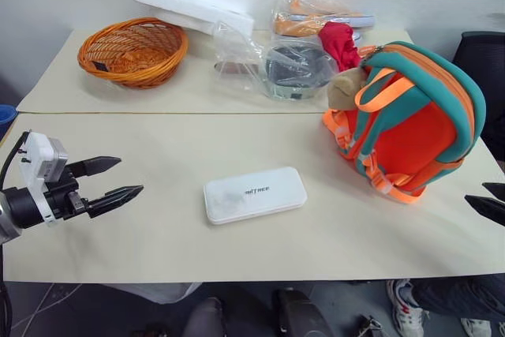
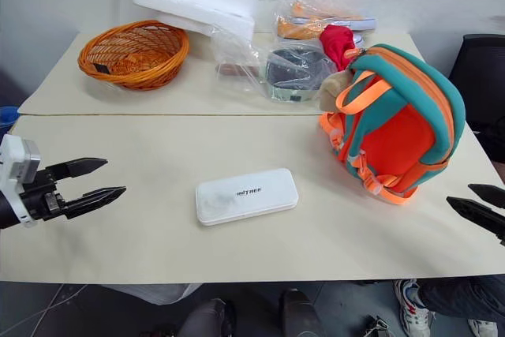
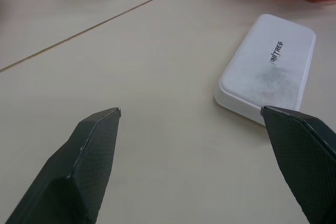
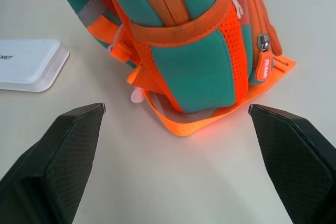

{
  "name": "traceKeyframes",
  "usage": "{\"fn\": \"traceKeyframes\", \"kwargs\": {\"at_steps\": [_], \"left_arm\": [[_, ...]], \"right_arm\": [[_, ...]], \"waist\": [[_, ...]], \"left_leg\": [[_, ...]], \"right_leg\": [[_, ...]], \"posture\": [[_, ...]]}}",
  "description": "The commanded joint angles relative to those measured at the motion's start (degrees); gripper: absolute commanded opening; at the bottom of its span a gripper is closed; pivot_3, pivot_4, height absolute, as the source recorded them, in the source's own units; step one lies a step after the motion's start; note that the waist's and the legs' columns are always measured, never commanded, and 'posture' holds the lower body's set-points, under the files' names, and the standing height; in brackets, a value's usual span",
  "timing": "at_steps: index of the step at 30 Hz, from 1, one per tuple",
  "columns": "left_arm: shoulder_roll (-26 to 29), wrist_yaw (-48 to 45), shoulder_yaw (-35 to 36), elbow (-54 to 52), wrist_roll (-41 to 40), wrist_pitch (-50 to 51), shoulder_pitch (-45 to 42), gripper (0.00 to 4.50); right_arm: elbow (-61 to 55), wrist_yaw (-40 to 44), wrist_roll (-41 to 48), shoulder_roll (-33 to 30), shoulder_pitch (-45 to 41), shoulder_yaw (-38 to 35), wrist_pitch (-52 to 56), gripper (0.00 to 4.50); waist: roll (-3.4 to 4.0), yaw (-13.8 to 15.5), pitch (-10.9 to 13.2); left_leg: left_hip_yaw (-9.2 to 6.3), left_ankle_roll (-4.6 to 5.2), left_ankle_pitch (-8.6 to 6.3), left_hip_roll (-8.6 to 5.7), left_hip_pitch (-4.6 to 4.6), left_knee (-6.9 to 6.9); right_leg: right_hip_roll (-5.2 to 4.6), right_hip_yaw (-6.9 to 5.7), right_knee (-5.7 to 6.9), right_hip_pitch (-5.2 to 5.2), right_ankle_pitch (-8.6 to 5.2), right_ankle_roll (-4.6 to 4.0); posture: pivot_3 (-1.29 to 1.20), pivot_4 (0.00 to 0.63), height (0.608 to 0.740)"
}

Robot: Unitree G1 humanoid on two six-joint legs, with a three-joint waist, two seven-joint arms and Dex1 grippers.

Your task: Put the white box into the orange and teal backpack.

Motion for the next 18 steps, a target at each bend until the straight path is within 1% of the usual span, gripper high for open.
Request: {"fn": "traceKeyframes", "kwargs": {"at_steps": [1, 13, 18], "left_arm": [[0.2, 0.4, 1.0, -1.4, -1.4, 0.1, -0.9, 4.48], [-0.1, 2.5, -1.1, -2.1, -1.0, 0.1, -1.4, 4.48], [-0.6, 3.3, -3.0, -3.0, -0.3, -0.5, -1.5, 4.48]], "right_arm": [[-0.1, 0.6, -0.2, 0.2, 0.0, -0.4, -1.4, 4.50], [1.3, 0.4, -2.4, 0.2, 0.6, -0.2, -4.5, 4.50], [0.7, 2.0, -2.4, 0.0, 0.8, 0.0, -5.0, 4.50]], "waist": [[0.00, 0.0, 0.0], [0.00, -0.1, 0.0], [0.01, -0.1, 0.0]], "left_leg": [[0.00, 0.00, 0.01, 0.00, 0.00, 0.00], [0.00, -0.01, 0.01, 0.00, 0.02, 0.01], [0.01, -0.02, 0.02, 0.01, 0.03, 0.05]], "right_leg": [[0.01, 0.00, 0.01, 0.00, 0.00, 0.00], [0.03, 0.01, 0.05, 0.00, 0.00, 0.01], [0.06, 0.02, 0.09, 0.01, 0.01, 0.02]], "posture": [[0.00, 0.150, 0.740], [0.00, 0.150, 0.740], [0.00, 0.150, 0.740]]}}
